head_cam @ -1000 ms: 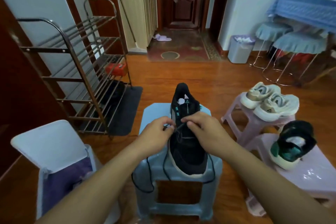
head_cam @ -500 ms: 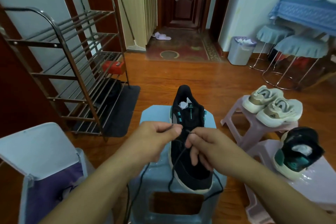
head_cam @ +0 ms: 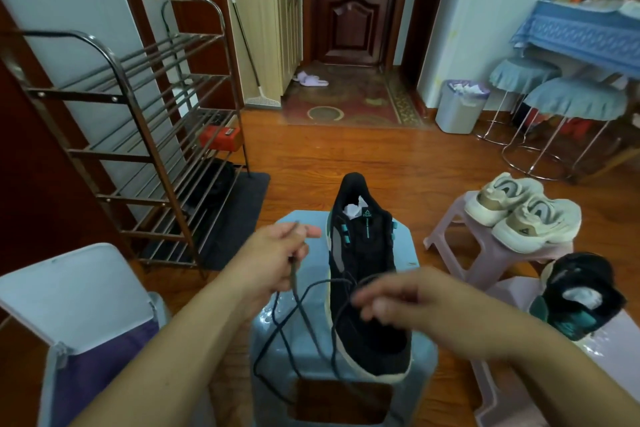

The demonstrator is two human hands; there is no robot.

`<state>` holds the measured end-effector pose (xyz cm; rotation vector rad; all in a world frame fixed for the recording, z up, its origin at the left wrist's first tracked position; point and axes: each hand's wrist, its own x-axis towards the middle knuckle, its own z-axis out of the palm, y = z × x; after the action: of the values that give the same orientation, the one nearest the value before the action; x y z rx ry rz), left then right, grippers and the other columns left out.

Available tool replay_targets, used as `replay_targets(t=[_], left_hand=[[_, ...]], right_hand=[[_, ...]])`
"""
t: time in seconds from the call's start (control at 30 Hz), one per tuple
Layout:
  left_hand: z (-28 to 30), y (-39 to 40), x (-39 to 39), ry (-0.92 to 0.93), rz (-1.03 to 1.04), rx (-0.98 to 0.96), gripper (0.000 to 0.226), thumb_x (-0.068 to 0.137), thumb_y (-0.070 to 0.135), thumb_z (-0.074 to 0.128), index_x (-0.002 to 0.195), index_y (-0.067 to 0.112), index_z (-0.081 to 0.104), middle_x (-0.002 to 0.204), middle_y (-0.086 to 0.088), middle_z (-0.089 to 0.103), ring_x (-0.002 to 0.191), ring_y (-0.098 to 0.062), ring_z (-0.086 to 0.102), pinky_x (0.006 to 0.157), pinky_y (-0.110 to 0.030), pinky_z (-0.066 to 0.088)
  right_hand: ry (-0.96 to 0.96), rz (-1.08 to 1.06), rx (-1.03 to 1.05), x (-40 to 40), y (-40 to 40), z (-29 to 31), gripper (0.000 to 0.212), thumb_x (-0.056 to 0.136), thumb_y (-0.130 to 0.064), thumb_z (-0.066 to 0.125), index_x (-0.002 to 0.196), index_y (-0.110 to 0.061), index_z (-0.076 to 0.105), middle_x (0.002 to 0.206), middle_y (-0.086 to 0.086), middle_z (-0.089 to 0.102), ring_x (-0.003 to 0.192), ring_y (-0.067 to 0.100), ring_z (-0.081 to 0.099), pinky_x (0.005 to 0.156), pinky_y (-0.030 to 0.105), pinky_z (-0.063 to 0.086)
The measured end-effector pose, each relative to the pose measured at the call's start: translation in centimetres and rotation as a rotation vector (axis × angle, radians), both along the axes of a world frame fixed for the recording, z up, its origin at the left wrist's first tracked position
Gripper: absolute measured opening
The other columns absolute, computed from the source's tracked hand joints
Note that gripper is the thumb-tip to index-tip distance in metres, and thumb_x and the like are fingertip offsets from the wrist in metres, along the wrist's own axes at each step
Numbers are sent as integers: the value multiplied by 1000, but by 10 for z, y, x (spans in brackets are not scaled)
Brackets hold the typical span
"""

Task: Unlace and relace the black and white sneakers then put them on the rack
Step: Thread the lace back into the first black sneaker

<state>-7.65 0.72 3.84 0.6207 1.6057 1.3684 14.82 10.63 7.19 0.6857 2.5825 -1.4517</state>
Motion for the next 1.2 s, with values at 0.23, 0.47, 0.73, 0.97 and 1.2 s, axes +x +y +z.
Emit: replay_targets(t=[0.23, 0.47, 0.73, 0.97, 1.2], left_hand=[[-19, 14, 29, 552, -129, -130, 7, 98, 19, 65, 95, 13, 67, 79, 1, 77, 37, 2, 42, 47, -19, 34], [-22, 19, 28, 578, -116, -158, 25, 93, 21, 70, 71, 10, 69, 68, -6, 72, 37, 0, 40, 47, -20, 33], [-24, 22, 32, 600, -112, -157, 22, 91, 19, 69, 70, 15, 65, 58, 6, 55, 52, -9, 47, 53, -23, 39], [-19, 24, 30, 702, -208, -124, 16, 96, 22, 65, 84, 15, 69, 68, 3, 61, 58, -6, 53, 53, -19, 42], [-27, 21, 31, 784, -196, 110, 8, 99, 26, 63, 101, 32, 67, 81, 12, 62, 70, 0, 56, 66, -20, 44]], right_hand=[[227, -279, 759, -31, 35, -50, 13, 92, -22, 69, 101, -27, 76, 90, -11, 53, 96, 12, 50, 80, 27, 38], [264, -315, 799, -42, 27, -60, 24, 87, -24, 75, 111, -28, 75, 89, -9, 46, 94, 14, 47, 78, 28, 41], [301, -344, 722, -43, 25, -62, 22, 84, -26, 79, 105, -30, 78, 85, -14, 38, 90, 11, 44, 78, 24, 35], [256, -358, 670, -44, 24, -64, 29, 86, -31, 78, 114, -31, 76, 88, -18, 37, 92, 11, 45, 81, 25, 40], [266, -435, 567, -45, 20, -63, 14, 87, -26, 76, 100, -31, 79, 85, -12, 42, 87, 9, 48, 75, 25, 40]])
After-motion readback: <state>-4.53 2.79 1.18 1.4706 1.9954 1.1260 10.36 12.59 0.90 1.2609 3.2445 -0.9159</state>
